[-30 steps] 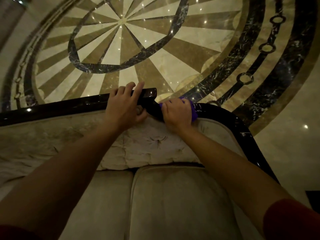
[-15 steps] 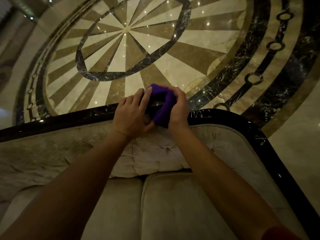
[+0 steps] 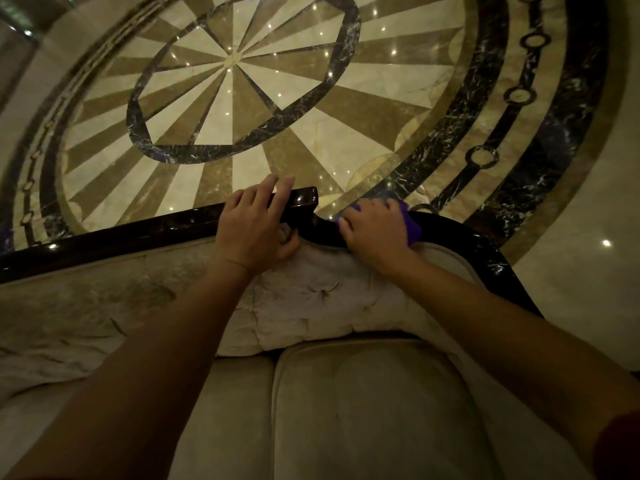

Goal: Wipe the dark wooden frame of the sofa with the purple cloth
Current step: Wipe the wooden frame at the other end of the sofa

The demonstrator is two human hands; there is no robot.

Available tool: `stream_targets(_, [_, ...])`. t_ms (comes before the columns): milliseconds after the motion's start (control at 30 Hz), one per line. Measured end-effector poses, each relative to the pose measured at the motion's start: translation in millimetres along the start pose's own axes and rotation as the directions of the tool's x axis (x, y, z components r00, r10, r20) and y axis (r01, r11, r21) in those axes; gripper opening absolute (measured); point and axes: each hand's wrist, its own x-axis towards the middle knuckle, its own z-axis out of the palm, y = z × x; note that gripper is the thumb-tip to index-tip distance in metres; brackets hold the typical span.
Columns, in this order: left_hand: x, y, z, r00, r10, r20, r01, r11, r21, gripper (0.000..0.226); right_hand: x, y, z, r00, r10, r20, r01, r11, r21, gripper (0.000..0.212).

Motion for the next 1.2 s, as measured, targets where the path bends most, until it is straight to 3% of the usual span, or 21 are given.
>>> stream_targets(67, [-2,1,3,0.999,-0.011,-0.035,0.011,1.000,0.006,0.082,-10,35,-9,0.998,0.066,-0.012,-0.067,0.996,-0.056,0.039])
stream_targets(233, [-3,1,13,0.993,-0.005,-0.118,0.010,0.999,0.041,0.068,-22,84,-19,0.975,0.205,-0.087,-0.204,0.979,0.020,0.033])
stream_targets(400, [-2,-1,16,0.988,-0.015,-0.157,0.021,0.999,0.036,0.063,-25,48,-2,0.949,0.202,-0.244,-0.222,0.973,-0.059,0.030])
stream_targets(500, [-2,-1,14,0.989,-0.024,-0.146,0.029,0.999,0.032,0.063,-15,4,12,0.978,0.094,-0.187,-0.107,0.992,-0.061,0.033])
stream_targets(567, [-1,0,13,0.987,-0.019,-0.160,0.024,0.999,0.034,0.062,0,-39,18,0.980,0.146,-0.135,-0.133,0.986,0.099,0.029])
stream_targets(600, [-1,0,14,0.985,-0.016,-0.170,0.023,0.999,0.040,0.061,10,-58,14,0.967,0.233,-0.102,-0.200,0.945,0.257,0.027])
stream_targets(633, [-1,0,15,0.984,-0.012,-0.180,0.021,0.999,0.043,0.061,21,-72,6,0.938,0.345,-0.023,-0.295,0.833,0.469,0.029])
stream_targets(700, [0,1,17,0.983,-0.003,-0.181,0.010,0.999,0.042,0.060,35,-82,-6,0.870,0.444,0.213,-0.412,0.419,0.809,0.034])
stream_targets(733, [1,1,17,0.985,-0.006,-0.175,0.013,0.999,0.039,0.060,37,-83,-8,0.876,0.433,0.212,-0.383,0.360,0.851,0.035])
stream_targets(800, [1,0,17,0.984,-0.010,-0.177,0.017,0.999,0.034,0.059,30,-78,-7,0.951,0.301,0.065,-0.237,0.583,0.777,0.032])
stream_targets(867, [0,0,18,0.979,-0.017,-0.204,0.023,0.999,0.029,0.058,17,-58,-3,0.992,0.124,0.002,-0.111,0.880,0.462,0.031])
stream_targets(900, [-1,1,19,0.976,-0.025,-0.217,0.031,0.999,0.025,0.057,11,-41,-2,0.998,0.055,0.044,-0.064,0.967,0.246,0.032])
stream_targets(967, [-2,6,18,0.975,-0.050,-0.216,0.053,0.999,0.008,0.056,0,-1,-9,0.992,0.047,0.117,-0.043,0.999,-0.031,0.035])
stream_targets(1000, [-3,10,16,0.975,-0.079,-0.207,0.079,0.997,-0.011,0.056,-6,19,-17,0.989,0.086,0.118,-0.080,0.995,-0.058,0.038])
stream_targets(1200, [-14,61,10,0.891,-0.424,-0.160,0.388,0.896,-0.215,0.061,-75,108,-38,0.927,0.374,0.029,-0.375,0.927,0.013,0.047])
